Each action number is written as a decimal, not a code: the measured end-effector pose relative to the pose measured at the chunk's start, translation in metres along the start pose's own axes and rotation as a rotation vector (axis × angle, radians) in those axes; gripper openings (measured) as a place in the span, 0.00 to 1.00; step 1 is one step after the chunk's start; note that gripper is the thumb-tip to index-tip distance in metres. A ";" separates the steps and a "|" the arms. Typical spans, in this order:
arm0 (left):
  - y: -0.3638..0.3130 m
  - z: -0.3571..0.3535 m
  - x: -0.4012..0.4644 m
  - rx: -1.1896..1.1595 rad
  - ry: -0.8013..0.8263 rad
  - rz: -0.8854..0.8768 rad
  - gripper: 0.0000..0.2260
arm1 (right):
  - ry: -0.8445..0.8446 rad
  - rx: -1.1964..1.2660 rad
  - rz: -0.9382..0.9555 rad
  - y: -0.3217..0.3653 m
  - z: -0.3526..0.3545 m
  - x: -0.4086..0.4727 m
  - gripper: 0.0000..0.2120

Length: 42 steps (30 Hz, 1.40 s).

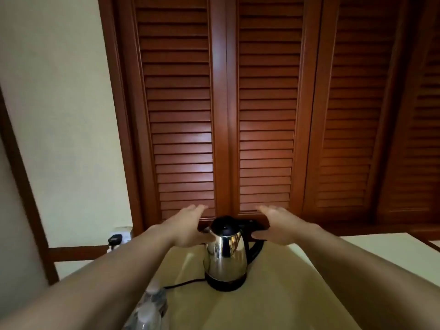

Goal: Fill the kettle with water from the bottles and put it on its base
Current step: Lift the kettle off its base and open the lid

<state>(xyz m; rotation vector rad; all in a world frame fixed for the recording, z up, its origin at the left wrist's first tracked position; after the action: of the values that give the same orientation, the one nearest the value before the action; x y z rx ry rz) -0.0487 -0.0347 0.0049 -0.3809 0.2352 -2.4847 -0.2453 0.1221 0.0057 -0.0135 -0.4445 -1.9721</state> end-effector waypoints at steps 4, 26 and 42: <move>0.014 -0.036 0.031 -0.003 0.054 0.072 0.50 | 0.008 0.105 0.076 -0.017 -0.033 0.032 0.35; -0.018 -0.032 0.071 -0.386 -0.011 -0.015 0.38 | -0.184 0.192 0.110 -0.044 -0.005 0.040 0.07; -0.183 -0.135 0.032 -0.560 0.193 -0.248 0.32 | -0.165 0.138 -0.190 -0.170 0.022 -0.137 0.08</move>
<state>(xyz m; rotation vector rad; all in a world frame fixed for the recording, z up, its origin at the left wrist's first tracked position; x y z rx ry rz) -0.2170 0.1031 -0.0690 -0.4129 1.0302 -2.6673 -0.3395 0.3115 -0.0534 -0.0480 -0.7114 -2.1307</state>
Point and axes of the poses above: each hand's wrist, its own x-axis towards the middle knuckle, its own z-axis out of the back of the hand, y = z × x, the point moved 6 cm from there along x, towards the middle knuckle, and after that the axes turned 8 degrees about -y, right-handed, at the moved point
